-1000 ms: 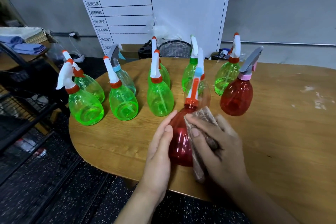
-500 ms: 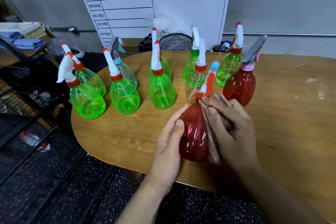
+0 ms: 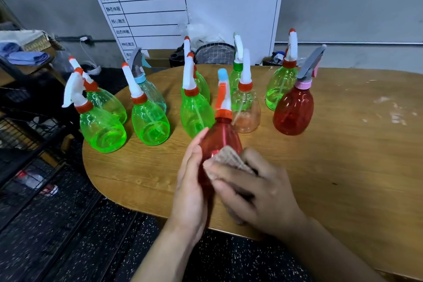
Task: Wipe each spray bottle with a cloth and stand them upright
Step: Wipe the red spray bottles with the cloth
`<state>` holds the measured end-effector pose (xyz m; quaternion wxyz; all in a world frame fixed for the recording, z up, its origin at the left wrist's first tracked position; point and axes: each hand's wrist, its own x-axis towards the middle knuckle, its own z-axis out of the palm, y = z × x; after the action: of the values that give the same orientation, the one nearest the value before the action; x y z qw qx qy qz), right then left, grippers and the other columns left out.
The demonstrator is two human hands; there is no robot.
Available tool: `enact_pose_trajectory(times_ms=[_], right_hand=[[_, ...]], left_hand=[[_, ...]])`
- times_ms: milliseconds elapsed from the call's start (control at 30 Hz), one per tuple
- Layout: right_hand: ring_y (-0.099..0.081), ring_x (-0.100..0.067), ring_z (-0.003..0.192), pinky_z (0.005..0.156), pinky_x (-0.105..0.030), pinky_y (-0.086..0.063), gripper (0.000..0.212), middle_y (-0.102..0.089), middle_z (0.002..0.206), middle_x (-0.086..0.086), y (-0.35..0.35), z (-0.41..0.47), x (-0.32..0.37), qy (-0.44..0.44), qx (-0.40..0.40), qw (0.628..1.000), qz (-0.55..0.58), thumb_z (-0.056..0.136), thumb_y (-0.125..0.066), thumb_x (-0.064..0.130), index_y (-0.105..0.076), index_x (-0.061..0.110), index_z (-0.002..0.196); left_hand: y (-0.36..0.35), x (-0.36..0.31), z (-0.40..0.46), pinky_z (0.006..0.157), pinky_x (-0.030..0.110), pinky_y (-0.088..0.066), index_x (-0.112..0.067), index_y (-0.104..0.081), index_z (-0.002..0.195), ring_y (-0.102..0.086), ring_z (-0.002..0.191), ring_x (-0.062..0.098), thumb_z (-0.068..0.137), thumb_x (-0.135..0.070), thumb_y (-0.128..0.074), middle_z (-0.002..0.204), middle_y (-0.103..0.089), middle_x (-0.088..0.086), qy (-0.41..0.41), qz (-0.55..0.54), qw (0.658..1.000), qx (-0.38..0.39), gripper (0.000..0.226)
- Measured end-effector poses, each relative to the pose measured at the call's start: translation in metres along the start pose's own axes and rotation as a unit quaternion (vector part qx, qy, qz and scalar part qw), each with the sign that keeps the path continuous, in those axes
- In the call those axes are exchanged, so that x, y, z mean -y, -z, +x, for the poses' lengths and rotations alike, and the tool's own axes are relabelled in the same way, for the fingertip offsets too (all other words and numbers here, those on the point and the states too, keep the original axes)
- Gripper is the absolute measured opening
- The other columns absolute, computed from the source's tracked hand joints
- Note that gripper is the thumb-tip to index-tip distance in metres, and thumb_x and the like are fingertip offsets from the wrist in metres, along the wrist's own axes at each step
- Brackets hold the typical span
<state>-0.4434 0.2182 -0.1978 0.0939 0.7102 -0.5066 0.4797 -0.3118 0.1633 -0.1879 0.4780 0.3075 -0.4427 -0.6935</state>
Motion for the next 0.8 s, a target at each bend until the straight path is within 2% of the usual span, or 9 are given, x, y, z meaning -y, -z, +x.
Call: enact_pose_trajectory(times_ms=[100, 167, 233, 333, 400, 433, 600, 700, 800], right_hand=[[-0.051, 0.011, 0.087, 0.072, -0.011, -0.044, 0.03, -0.046, 0.107, 0.021, 0.009, 0.005, -0.009, -0.081, -0.052, 0.994, 0.042, 0.1, -0.063, 0.034, -0.074, 0.026, 0.127], [-0.053, 0.012, 0.092, 0.077, -0.009, -0.042, 0.031, -0.047, 0.11, 0.021, 0.012, 0.007, -0.013, -0.093, -0.055, 0.993, 0.046, 0.1, -0.062, 0.032, -0.074, 0.022, 0.127], [-0.055, 0.011, 0.093, 0.078, -0.008, -0.042, 0.031, -0.048, 0.109, 0.023, 0.013, 0.008, -0.013, -0.091, -0.049, 0.993, 0.056, 0.1, -0.063, 0.03, -0.073, 0.02, 0.128], [-0.06, -0.002, 0.091, 0.077, -0.015, -0.044, 0.03, -0.056, 0.102, 0.013, 0.013, 0.011, -0.014, -0.139, -0.083, 0.98, 0.113, 0.1, -0.062, 0.027, -0.072, 0.02, 0.128], [-0.062, -0.014, 0.09, 0.076, -0.024, -0.049, 0.029, -0.061, 0.101, 0.0, 0.015, 0.014, -0.017, -0.19, -0.115, 0.962, 0.159, 0.102, -0.063, 0.027, -0.072, 0.019, 0.128], [-0.064, -0.016, 0.093, 0.08, -0.024, -0.05, 0.028, -0.064, 0.104, -0.003, 0.016, 0.015, -0.019, -0.207, -0.127, 0.955, 0.17, 0.103, -0.063, 0.027, -0.073, 0.018, 0.128], [-0.066, -0.014, 0.105, 0.091, -0.017, -0.048, 0.03, -0.069, 0.113, -0.005, 0.02, 0.017, -0.022, -0.23, -0.137, 0.945, 0.188, 0.101, -0.06, 0.025, -0.073, 0.016, 0.127], [-0.065, -0.017, 0.098, 0.085, -0.018, -0.048, 0.03, -0.065, 0.106, -0.006, 0.019, 0.017, -0.022, -0.219, -0.098, 0.954, 0.18, 0.103, -0.061, 0.026, -0.072, 0.018, 0.13], [-0.061, -0.007, 0.091, 0.077, -0.015, -0.046, 0.03, -0.058, 0.103, 0.003, 0.017, 0.013, -0.016, -0.161, -0.046, 0.979, 0.119, 0.103, -0.06, 0.029, -0.073, 0.021, 0.129]], left_hand=[[-0.004, 0.001, -0.004, 0.097, 0.03, -0.058, -0.021, -0.06, 0.143, -0.069, 0.126, 0.021, 0.101, -0.037, -0.054, 0.135, -0.072, 0.007, 0.008, 0.025, 0.999, 0.034, 0.045], [-0.004, 0.001, -0.006, 0.107, 0.035, -0.055, -0.021, -0.057, 0.147, -0.065, 0.132, 0.023, 0.094, -0.042, -0.072, 0.14, -0.069, 0.007, 0.011, 0.04, 0.998, 0.05, 0.059], [-0.002, 0.001, -0.007, 0.114, 0.042, -0.049, -0.021, -0.055, 0.149, -0.062, 0.135, 0.026, 0.088, -0.033, -0.082, 0.141, -0.068, 0.009, 0.005, 0.045, 0.997, 0.058, 0.068], [-0.002, 0.001, -0.005, 0.112, 0.048, -0.049, -0.026, -0.058, 0.147, -0.063, 0.133, 0.029, 0.086, -0.029, -0.078, 0.141, -0.068, 0.01, 0.004, 0.028, 0.998, 0.053, 0.064], [-0.002, 0.0, -0.004, 0.108, 0.046, -0.05, -0.03, -0.059, 0.146, -0.064, 0.131, 0.027, 0.088, -0.031, -0.07, 0.14, -0.069, 0.007, 0.012, 0.013, 0.999, 0.05, 0.059], [-0.002, 0.0, -0.005, 0.108, 0.045, -0.051, -0.031, -0.057, 0.147, -0.065, 0.132, 0.025, 0.09, -0.031, -0.066, 0.14, -0.069, 0.004, 0.013, 0.01, 0.999, 0.05, 0.057], [-0.003, 0.003, -0.006, 0.118, 0.046, -0.045, -0.033, -0.057, 0.148, -0.059, 0.139, 0.021, 0.096, -0.036, -0.059, 0.147, -0.065, 0.0, 0.014, 0.038, 0.995, 0.086, 0.053], [-0.002, 0.008, -0.006, 0.121, 0.047, -0.041, -0.038, -0.063, 0.143, -0.057, 0.141, 0.019, 0.095, -0.038, -0.06, 0.149, -0.064, -0.002, 0.002, 0.072, 0.993, 0.098, 0.048], [0.002, 0.01, -0.004, 0.126, 0.054, -0.032, -0.042, -0.063, 0.143, -0.053, 0.144, 0.021, 0.1, -0.039, -0.056, 0.151, -0.061, -0.002, -0.015, 0.108, 0.991, 0.075, 0.043]])
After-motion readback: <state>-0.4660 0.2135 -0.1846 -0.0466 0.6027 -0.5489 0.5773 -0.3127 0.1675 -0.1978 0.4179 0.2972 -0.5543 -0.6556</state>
